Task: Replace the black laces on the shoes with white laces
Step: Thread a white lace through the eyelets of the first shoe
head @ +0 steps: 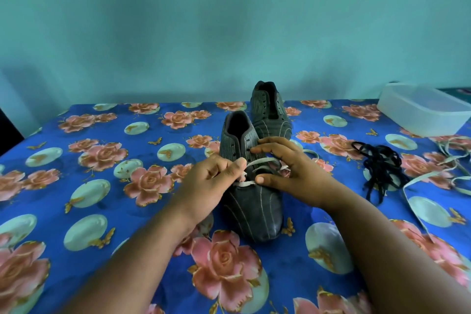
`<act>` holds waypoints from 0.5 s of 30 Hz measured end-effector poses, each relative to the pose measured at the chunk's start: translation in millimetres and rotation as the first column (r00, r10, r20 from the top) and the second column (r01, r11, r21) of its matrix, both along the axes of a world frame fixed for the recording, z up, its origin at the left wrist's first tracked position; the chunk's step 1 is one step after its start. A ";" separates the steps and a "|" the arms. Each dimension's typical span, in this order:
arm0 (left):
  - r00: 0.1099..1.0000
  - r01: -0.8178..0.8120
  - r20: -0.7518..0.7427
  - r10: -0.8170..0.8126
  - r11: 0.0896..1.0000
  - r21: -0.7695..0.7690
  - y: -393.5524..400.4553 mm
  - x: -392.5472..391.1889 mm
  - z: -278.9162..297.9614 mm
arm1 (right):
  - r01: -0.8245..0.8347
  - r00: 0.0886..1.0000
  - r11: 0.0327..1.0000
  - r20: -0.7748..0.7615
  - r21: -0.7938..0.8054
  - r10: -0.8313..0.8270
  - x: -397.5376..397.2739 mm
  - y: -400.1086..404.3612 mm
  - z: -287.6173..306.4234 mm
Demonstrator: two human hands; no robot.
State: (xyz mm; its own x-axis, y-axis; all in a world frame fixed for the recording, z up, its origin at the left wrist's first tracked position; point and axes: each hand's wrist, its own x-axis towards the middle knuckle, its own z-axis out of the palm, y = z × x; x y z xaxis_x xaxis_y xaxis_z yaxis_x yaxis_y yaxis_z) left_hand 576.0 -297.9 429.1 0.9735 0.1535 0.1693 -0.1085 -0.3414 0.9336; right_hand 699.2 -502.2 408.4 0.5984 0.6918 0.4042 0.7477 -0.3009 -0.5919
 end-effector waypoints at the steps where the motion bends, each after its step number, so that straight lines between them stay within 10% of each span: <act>1: 0.998 -0.033 0.053 0.026 0.990 0.138 -2.0 0.8 -3.2 | 0.001 1.000 1.000 0.005 -0.001 -0.001 -0.2 -0.3 0.0; 5: 0.974 -0.174 0.192 0.118 0.935 0.309 -7.2 3.7 -8.3 | 0.000 1.000 1.000 -0.018 0.004 0.000 0.1 -1.0 -0.4; 10: 0.999 -0.046 -0.039 0.034 0.921 -0.387 -7.5 -1.8 7.8 | -0.012 0.998 1.000 -0.060 0.002 0.012 -1.0 -1.7 2.2; 15: 0.999 -0.032 -0.040 0.029 0.996 -0.087 -1.2 0.0 3.8 | -0.011 0.999 1.000 -0.037 0.002 0.011 -1.3 0.4 1.1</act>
